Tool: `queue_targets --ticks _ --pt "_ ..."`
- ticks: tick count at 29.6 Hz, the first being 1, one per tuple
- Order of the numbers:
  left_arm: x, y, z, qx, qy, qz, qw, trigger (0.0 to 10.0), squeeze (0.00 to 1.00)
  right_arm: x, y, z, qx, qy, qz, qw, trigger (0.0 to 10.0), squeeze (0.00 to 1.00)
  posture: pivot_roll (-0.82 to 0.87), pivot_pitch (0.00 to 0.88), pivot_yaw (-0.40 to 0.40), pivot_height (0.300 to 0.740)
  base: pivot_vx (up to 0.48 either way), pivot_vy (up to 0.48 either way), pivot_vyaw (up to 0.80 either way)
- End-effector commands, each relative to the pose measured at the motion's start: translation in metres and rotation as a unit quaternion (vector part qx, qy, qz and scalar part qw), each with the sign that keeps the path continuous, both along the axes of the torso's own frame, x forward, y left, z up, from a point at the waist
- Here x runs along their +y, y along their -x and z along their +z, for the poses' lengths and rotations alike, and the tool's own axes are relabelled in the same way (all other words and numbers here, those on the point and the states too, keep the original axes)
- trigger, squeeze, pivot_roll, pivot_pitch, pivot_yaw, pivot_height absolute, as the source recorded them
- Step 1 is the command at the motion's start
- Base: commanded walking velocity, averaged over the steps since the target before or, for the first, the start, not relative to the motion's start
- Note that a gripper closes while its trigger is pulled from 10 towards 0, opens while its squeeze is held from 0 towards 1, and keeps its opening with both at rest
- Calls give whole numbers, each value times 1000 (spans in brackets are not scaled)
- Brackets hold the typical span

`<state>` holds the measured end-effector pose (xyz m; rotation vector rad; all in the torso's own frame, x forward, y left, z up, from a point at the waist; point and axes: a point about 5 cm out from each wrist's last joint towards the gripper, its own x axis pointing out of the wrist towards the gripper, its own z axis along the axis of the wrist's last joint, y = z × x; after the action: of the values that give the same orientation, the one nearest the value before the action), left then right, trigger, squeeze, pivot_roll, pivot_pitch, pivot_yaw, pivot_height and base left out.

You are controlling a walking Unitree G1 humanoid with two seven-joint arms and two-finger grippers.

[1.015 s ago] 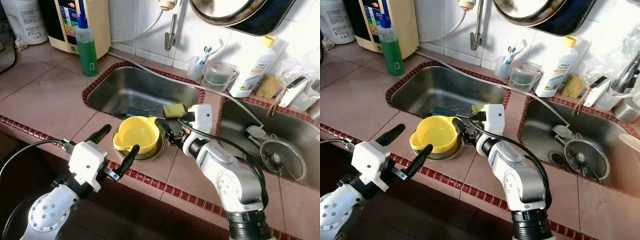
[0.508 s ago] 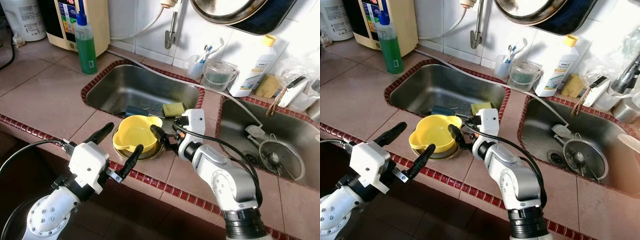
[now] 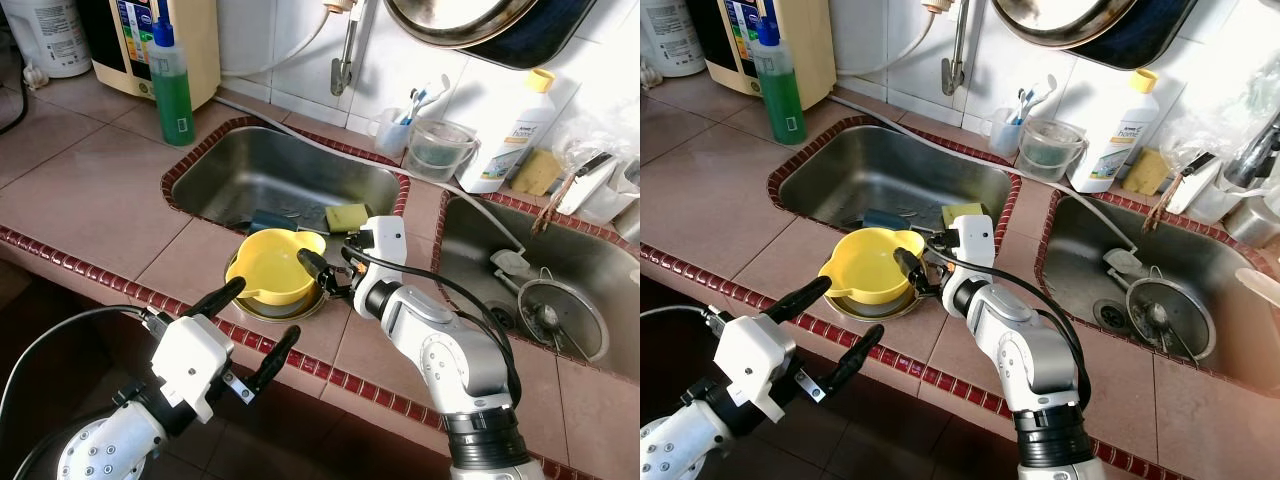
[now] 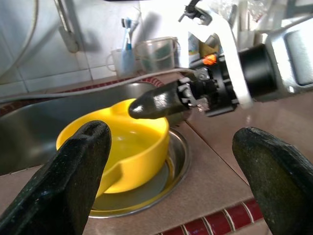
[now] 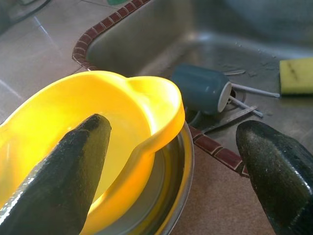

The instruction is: Kitchen organization

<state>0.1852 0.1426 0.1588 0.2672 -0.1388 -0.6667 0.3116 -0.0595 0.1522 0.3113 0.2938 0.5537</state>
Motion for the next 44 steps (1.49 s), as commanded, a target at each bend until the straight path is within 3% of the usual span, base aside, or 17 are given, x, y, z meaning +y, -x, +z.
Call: queue_targets --ticks 1,2,3,4,6,8,10,11,13,14,15,16,18,26,44 --pt "-4 3 3 -3 -2 -12 1000 10000 0 -3 -2 -3 24 -14 -9 1000 9647 0 -77 112 -145 740 0 0 0" --pt "-4 3 3 -3 -2 -12 1000 10000 0 -3 -2 -3 24 -14 -9 1000 9647 0 -77 112 -145 740 0 0 0" --pt "-4 3 4 -4 -2 -13 1000 10000 0 -2 -1 -4 34 -29 -5 999 6000 0 -77 112 -145 740 0 0 0" --pt "-4 3 5 -4 -3 -14 1000 10000 0 -2 -1 -4 43 -38 -3 998 6745 0 -77 112 -145 740 0 0 0" --pt "-4 3 5 -5 -3 -15 1000 10000 0 -2 -2 -5 45 -41 -2 998 7333 0 -70 111 -142 740 0 0 0" --pt "-4 4 6 -5 -3 -17 1000 10000 0 -1 -4 -6 57 -54 -3 997 7216 0 -68 113 -140 740 0 0 0" --pt "-5 4 6 -6 -3 -19 1000 10000 0 1 -5 -5 60 -59 0 996 8039 0 -68 113 -140 740 0 0 0" --pt "-5 4 7 -7 -3 -19 1000 10000 0 1 -5 -5 64 -64 1 996 4745 0 -68 113 -140 740 0 0 0" --pt "-6 3 7 -8 -1 -19 1000 10000 0 2 -6 -5 68 -62 1 996 4667 0 -68 113 -140 740 0 0 0" --pt "-6 3 7 -8 -1 -19 1000 10000 0 2 -8 -6 70 -58 0 996 1569 0 -68 113 -140 740 0 0 0" --pt "-6 3 8 -8 -1 -19 1000 10000 0 2 -8 -6 72 -58 0 996 1569 0 -68 113 -140 740 0 0 0" --pt "-6 3 8 -9 -1 -18 1000 10000 0 1 -9 -6 75 -60 -1 995 431 0 -68 113 -140 740 0 0 0" --pt "-6 3 8 -9 0 -18 1000 10000 0 1 -10 -6 79 -65 0 995 0 0 -69 118 -138 740 0 0 0" --pt "-7 2 10 -12 3 -16 1000 10000 0 -3 -12 -8 99 -57 -11 993 0 0 -70 121 -138 740 0 0 0" --pt "-8 2 11 -13 2 -19 1000 10000 0 -2 -10 -5 84 -53 1 995 0 0 -74 123 -134 740 0 0 0"
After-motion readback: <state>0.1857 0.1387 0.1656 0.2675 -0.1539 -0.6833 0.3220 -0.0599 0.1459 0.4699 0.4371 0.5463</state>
